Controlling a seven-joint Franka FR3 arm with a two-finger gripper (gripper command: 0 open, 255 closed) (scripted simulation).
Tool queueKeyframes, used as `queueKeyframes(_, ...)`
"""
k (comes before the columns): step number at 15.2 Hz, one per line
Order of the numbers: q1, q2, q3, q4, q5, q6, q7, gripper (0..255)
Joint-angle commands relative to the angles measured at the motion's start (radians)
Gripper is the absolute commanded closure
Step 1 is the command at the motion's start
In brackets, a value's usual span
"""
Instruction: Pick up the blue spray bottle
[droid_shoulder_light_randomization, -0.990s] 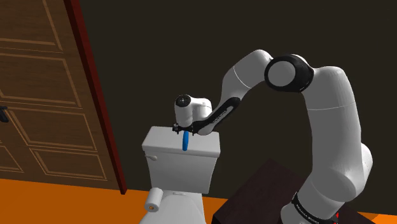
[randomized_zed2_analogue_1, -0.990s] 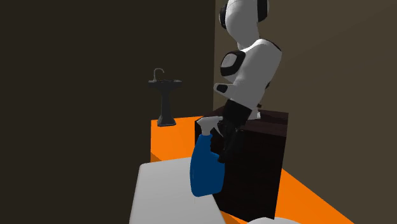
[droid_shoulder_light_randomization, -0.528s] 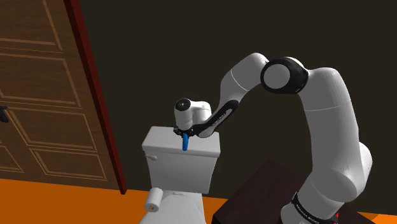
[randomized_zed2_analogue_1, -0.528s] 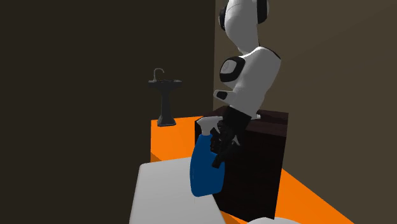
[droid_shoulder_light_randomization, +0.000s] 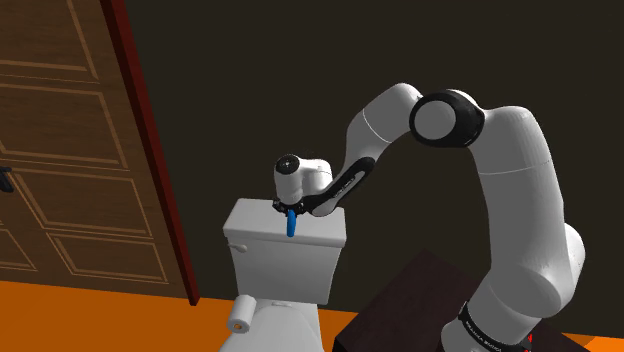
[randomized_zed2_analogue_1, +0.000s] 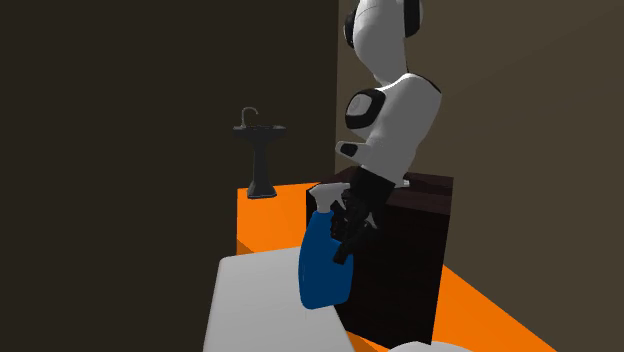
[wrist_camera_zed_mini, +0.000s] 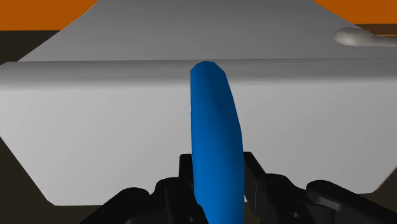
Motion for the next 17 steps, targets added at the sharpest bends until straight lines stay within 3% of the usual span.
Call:
queueKeyframes(1,-0.004,-0.011,0.005,-0.004,0.009,-0.005,-0.009,255)
queueKeyframes(17,-0.052,-0.153,0.074,-0.034,0.140,-0.088,-0.144,255)
